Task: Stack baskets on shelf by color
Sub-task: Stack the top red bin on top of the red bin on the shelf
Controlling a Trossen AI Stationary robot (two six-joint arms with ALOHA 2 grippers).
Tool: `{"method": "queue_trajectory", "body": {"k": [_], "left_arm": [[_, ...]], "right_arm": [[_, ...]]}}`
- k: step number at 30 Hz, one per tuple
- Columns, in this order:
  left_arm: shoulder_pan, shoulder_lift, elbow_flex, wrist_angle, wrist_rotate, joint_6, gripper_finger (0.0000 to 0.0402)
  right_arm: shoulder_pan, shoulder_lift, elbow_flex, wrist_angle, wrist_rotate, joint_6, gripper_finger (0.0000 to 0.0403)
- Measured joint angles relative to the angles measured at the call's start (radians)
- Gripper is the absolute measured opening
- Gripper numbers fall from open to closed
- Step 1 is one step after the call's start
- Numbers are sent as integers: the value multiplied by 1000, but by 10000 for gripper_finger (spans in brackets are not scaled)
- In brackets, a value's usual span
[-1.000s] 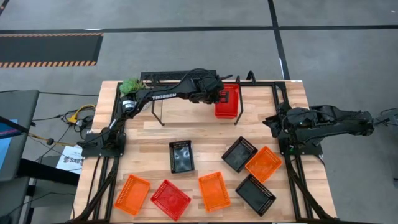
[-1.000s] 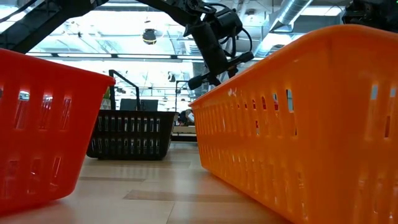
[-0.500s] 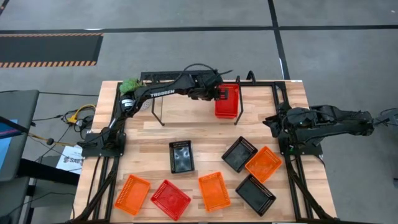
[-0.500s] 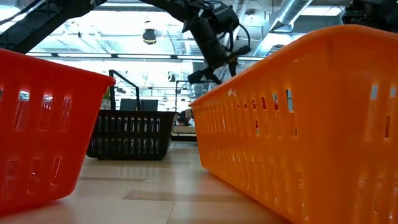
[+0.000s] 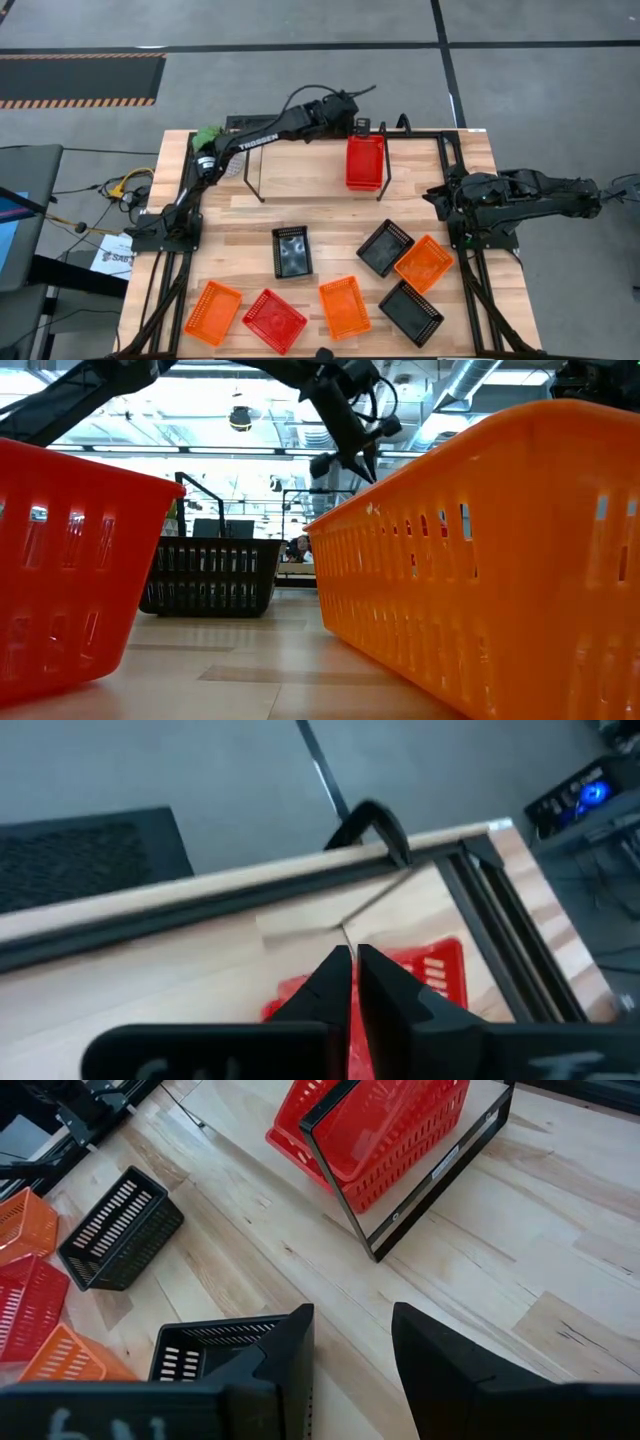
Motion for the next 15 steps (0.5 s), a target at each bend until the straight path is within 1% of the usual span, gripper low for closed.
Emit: {"method": "queue_trajectory", "body": {"k": [6, 10, 15], "left_arm": [[-14, 54, -1, 24, 8, -1, 1], [-22, 69, 1, 35, -56, 14, 0], [-19, 83, 2, 43, -48, 18, 0]], "right_arm": [[0, 0, 0, 0, 0, 0, 159], [0, 0, 0, 0, 0, 0, 159], [0, 0, 0, 0, 0, 1, 159]]}}
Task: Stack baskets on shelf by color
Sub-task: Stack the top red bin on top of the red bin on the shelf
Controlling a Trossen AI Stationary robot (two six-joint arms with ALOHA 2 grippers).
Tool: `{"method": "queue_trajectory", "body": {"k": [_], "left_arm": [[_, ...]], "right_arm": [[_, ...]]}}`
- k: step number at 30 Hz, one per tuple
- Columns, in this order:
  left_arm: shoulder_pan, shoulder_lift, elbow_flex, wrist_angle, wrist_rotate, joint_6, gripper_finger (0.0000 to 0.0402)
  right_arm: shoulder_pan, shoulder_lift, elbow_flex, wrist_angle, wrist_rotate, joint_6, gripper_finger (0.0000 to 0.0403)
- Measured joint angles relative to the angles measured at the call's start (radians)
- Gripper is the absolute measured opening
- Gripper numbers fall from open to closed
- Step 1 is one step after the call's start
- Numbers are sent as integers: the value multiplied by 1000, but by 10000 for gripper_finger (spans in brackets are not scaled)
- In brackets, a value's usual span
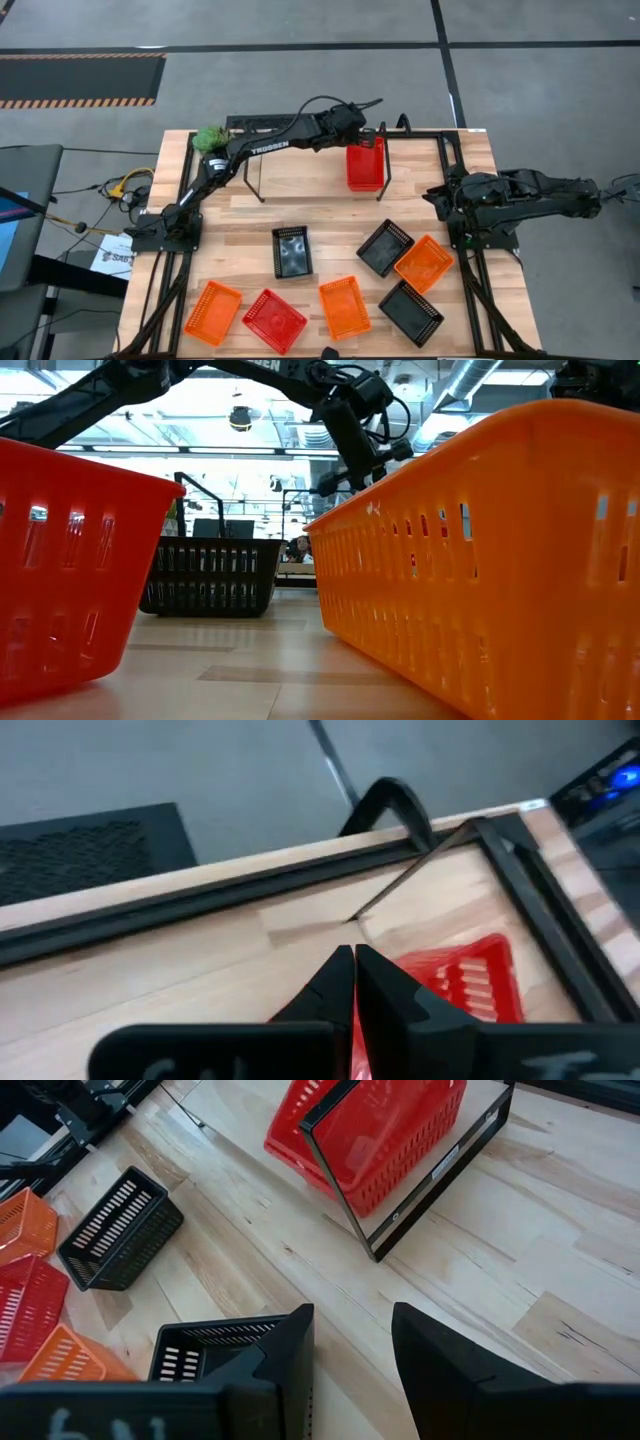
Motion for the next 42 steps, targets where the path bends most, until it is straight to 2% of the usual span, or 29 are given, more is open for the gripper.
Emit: {"method": "queue_trajectory", "body": {"k": [9, 15, 18, 21, 24, 26, 28, 33, 38, 42], "left_arm": [[-7, 13, -2, -9, -7, 8, 0], [-4, -19, 11, -49, 34, 36, 0], [-6, -52, 67, -131, 101, 94, 0], [-20, -83, 119, -227, 227, 170, 0], [-55, -94, 128, -317, 355, 187, 0], [-90, -95, 127, -348, 398, 225, 0], [-133, -98, 113, -337, 381, 265, 0], [-213, -96, -16, -186, 255, 326, 0], [-201, -97, -108, -112, 71, 281, 0], [-176, -97, -146, -115, 47, 265, 0]], "right_arm": [[0, 0, 0, 0, 0, 0, 159], [0, 0, 0, 0, 0, 0, 159], [0, 0, 0, -1, 0, 1, 159], [-1, 0, 0, -1, 0, 0, 159], [-1, 0, 0, -1, 1, -1, 159], [-1, 0, 0, -4, 2, -1, 159], [-1, 0, 0, -8, 2, -2, 159], [-1, 0, 0, -12, 2, -1, 159], [-1, 0, 0, -12, 2, -2, 159], [-1, 0, 0, -12, 2, -2, 159]]}}
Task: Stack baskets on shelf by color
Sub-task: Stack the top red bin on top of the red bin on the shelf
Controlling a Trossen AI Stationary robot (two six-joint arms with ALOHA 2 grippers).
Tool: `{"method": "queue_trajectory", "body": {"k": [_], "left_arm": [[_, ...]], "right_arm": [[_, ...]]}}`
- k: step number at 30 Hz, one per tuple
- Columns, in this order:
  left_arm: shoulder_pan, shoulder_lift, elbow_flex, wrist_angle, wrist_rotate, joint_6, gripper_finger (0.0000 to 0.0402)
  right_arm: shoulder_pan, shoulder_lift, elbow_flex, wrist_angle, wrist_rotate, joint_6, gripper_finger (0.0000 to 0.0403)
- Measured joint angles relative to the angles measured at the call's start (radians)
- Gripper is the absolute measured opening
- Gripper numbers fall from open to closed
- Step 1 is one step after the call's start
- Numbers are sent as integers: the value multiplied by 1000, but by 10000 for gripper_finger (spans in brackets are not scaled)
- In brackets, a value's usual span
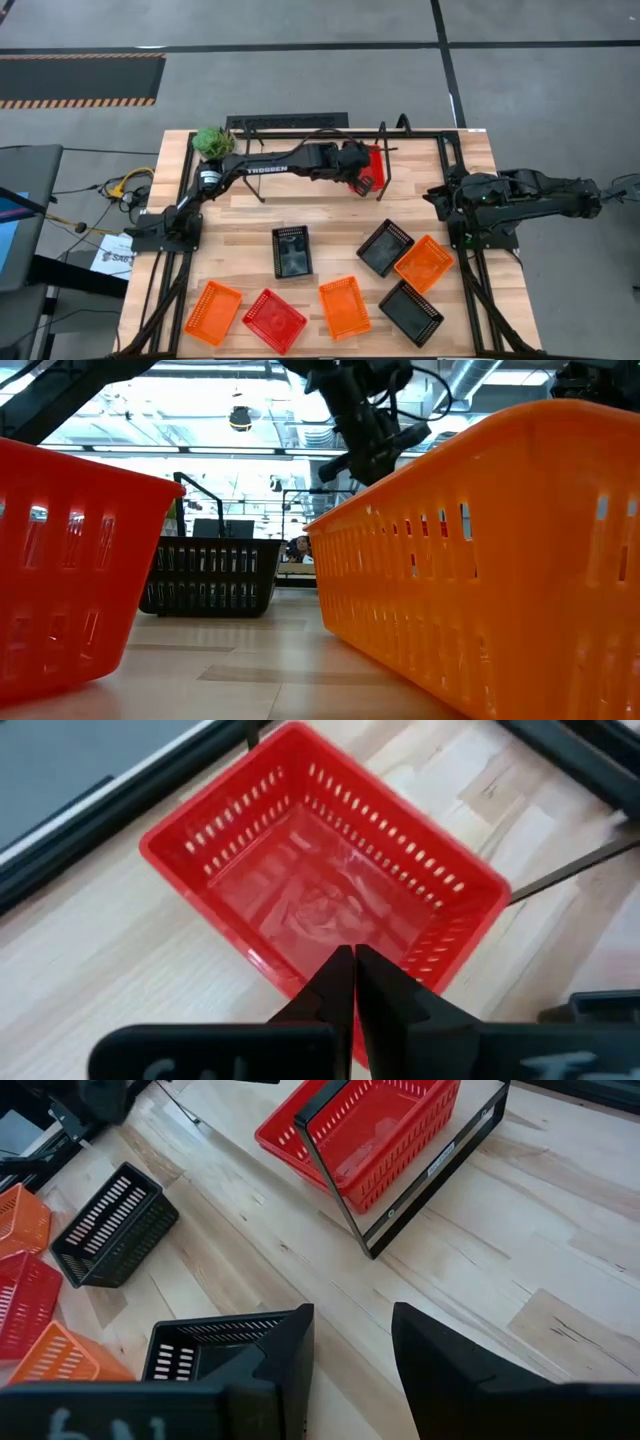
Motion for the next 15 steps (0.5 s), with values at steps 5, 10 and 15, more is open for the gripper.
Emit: {"method": "queue_trajectory", "body": {"k": [5, 10, 15], "left_arm": [[15, 0, -12, -5, 10, -2, 0], [20, 0, -12, -13, 8, 2, 0], [21, 12, -12, -34, 13, 3, 0]], "right_arm": [[0, 0, 0, 0, 0, 0, 159], [0, 0, 0, 0, 0, 0, 159], [0, 0, 0, 0, 0, 0, 159]]}}
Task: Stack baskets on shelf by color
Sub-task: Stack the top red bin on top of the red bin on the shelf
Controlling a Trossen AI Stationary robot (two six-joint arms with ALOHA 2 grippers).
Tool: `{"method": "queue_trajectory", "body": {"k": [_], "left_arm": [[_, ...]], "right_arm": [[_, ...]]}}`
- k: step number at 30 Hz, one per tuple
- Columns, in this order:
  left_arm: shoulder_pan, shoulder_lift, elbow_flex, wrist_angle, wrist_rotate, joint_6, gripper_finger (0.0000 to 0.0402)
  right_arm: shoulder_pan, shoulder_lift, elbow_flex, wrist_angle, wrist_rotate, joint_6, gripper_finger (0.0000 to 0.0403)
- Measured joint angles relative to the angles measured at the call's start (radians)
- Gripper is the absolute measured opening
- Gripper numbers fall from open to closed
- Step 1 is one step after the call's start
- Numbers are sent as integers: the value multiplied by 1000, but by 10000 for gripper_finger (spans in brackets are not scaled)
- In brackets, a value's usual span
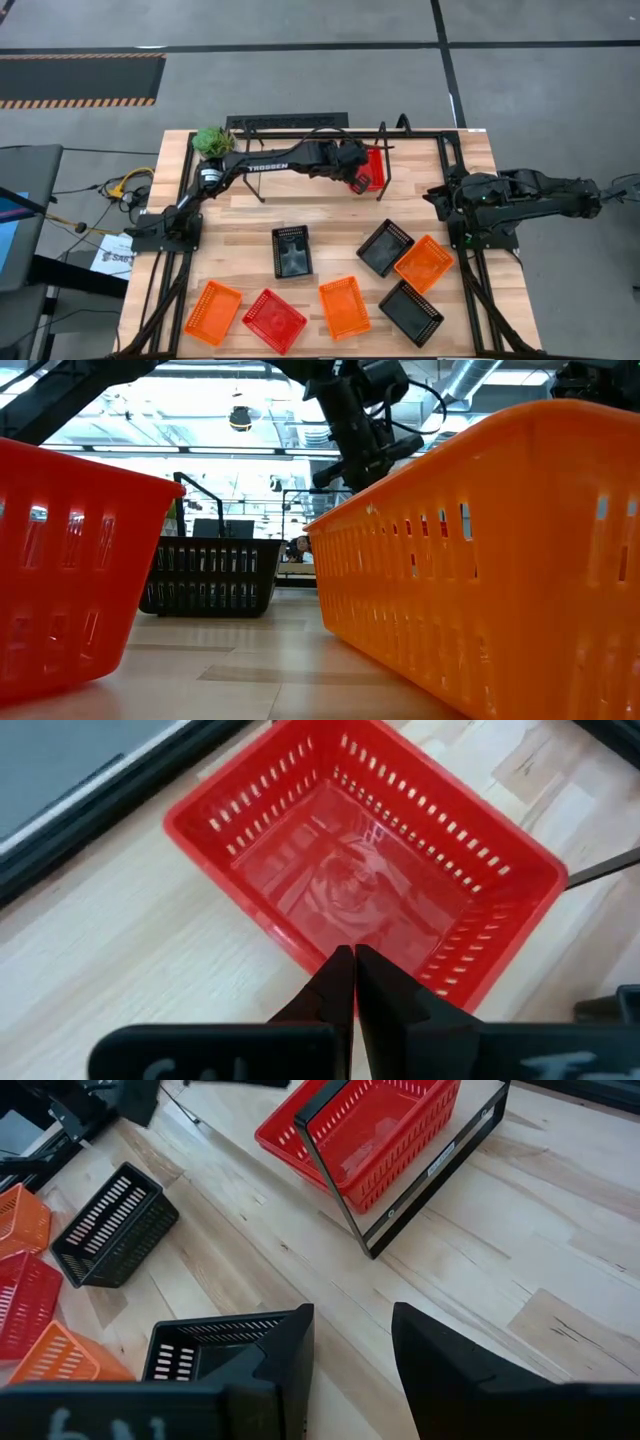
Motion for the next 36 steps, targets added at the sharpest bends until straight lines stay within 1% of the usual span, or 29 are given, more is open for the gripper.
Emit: {"method": "queue_trajectory", "body": {"k": [3, 5, 8, 12, 21, 23, 25, 28, 31, 33, 36], "left_arm": [[1, 4, -6, -15, 20, -3, 0], [1, 3, -19, 4, -3, -4, 0], [5, 3, -23, -29, -27, -7, 0], [16, 3, -28, -50, -2, -5, 0], [27, 3, -44, -61, -11, -15, 0], [30, 2, -43, -70, -21, -43, 0], [37, -5, -36, -94, -19, -109, 0], [56, -26, -27, -103, 28, -208, 0], [88, -30, -25, -74, 167, -259, 8], [104, -28, -26, -76, 225, -298, 24], [117, -28, -26, -63, 240, -319, 62]], "right_arm": [[0, 0, 0, 0, 0, 0, 159], [0, 0, 0, 0, 0, 0, 159], [0, 0, 0, 0, 0, 0, 159], [0, 0, 0, 0, -1, 0, 159], [0, 0, 0, 0, -1, 1, 159], [0, 0, 0, 0, -1, 1, 159], [0, 0, 0, 0, -1, 1, 159], [0, 0, 0, 0, -2, 1, 159], [0, 0, 0, 0, -2, 1, 159], [0, 0, 0, 0, -2, 1, 159], [0, 0, 0, 0, -2, 0, 159]]}}
